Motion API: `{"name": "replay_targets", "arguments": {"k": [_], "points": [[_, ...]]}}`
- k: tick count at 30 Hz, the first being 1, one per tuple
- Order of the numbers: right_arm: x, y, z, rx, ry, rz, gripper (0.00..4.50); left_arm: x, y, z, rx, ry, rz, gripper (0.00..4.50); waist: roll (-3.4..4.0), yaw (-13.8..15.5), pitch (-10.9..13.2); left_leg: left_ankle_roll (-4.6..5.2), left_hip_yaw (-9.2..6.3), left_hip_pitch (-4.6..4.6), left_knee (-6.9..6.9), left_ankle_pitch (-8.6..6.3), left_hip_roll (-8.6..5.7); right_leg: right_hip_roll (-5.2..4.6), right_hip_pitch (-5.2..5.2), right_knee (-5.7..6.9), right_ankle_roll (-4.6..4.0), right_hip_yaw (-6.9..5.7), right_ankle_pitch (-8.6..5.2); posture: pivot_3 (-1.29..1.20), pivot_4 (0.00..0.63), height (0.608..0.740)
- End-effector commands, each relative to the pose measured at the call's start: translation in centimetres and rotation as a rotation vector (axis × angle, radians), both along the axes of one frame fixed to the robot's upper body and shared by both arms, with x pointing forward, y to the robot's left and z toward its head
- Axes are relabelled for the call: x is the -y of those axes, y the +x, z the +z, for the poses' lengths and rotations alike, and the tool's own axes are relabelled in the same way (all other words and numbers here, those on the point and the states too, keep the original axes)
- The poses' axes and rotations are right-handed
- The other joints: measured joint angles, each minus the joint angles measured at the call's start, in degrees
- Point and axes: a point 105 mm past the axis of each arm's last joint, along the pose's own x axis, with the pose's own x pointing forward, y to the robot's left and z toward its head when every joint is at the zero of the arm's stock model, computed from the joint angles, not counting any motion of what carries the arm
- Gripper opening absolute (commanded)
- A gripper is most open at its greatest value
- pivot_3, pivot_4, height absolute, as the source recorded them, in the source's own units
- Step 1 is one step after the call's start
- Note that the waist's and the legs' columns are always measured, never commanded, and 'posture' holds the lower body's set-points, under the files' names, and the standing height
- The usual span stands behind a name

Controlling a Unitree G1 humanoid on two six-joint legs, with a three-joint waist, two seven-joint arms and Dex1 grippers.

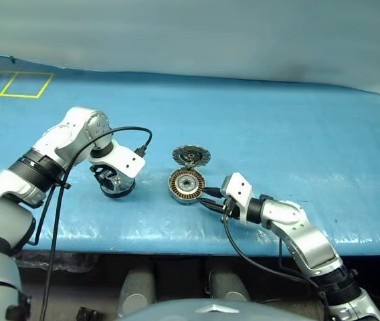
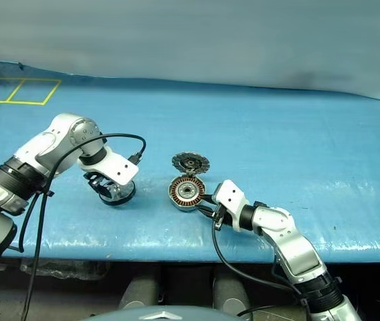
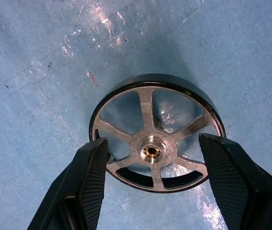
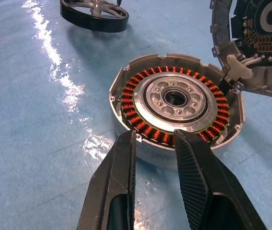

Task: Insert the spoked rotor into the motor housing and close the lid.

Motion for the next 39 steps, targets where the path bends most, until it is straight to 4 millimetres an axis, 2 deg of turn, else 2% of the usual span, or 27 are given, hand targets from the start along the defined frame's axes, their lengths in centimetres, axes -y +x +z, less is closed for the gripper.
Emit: {"name": "replay_targets", "arguments": {"k": [1,12,16,23,28,32,39], "points": [[-0.2,0.1,1.3,0.057,0.019,0.005,1.33,-0.4,0.1,0.2,0.016,-0.004,0.010,3.28,0.00,0.0,0.0,0.00,0.00,0.00,0.00,0.00,0.00,0.00,0.00,0.00,0.01,0.00,0.00,0.00,0.150,0.740],[-0.3,0.2,1.5,0.063,0.023,0.004,1.33,-0.8,-0.5,-0.8,-0.011,-0.001,0.018,3.28,0.00,0.0,0.0,0.00,0.00,0.00,0.04,0.00,0.00,0.00,0.01,0.01,0.02,0.01,0.01,0.00,0.150,0.740],[-0.2,0.2,1.5,0.065,0.022,0.003,1.33,-1.1,-0.5,-1.2,-0.006,-0.001,0.034,2.46,0.00,0.0,0.0,0.00,0.00,0.01,0.04,0.00,0.00,0.00,0.01,0.01,0.02,0.01,0.01,0.00,0.150,0.740],[-0.2,0.3,1.6,0.070,0.021,-0.005,1.33,-1.3,0.1,-0.8,0.035,0.000,0.026,2.46,0.00,0.1,0.0,0.00,0.00,0.01,0.11,0.00,0.00,0.00,0.04,0.05,0.03,0.01,0.02,0.00,0.150,0.740],[0.3,0.4,1.6,0.071,0.032,-0.032,1.33,-0.2,0.4,-0.6,0.069,-0.093,-0.026,2.46,0.00,0.1,0.0,0.00,0.00,0.01,0.16,0.00,0.00,0.00,0.04,0.08,0.04,0.01,0.03,0.00,0.150,0.740],[0.8,0.7,1.7,0.081,0.039,-0.057,1.33,0.9,-0.1,-0.4,0.067,-0.205,-0.072,2.46,0.00,0.1,0.0,0.00,0.01,-0.01,0.16,0.00,-0.01,-0.02,0.04,0.07,0.06,0.03,0.04,0.00,0.150,0.740],[1.6,0.8,1.9,0.097,0.051,-0.108,1.33,1.3,-0.1,0.6,0.111,-0.340,-0.073,2.46,0.00,0.1,0.0,0.00,0.01,0.01,0.18,0.00,0.00,-0.01,0.05,0.08,0.07,0.02,0.05,0.00,0.150,0.740]]}}
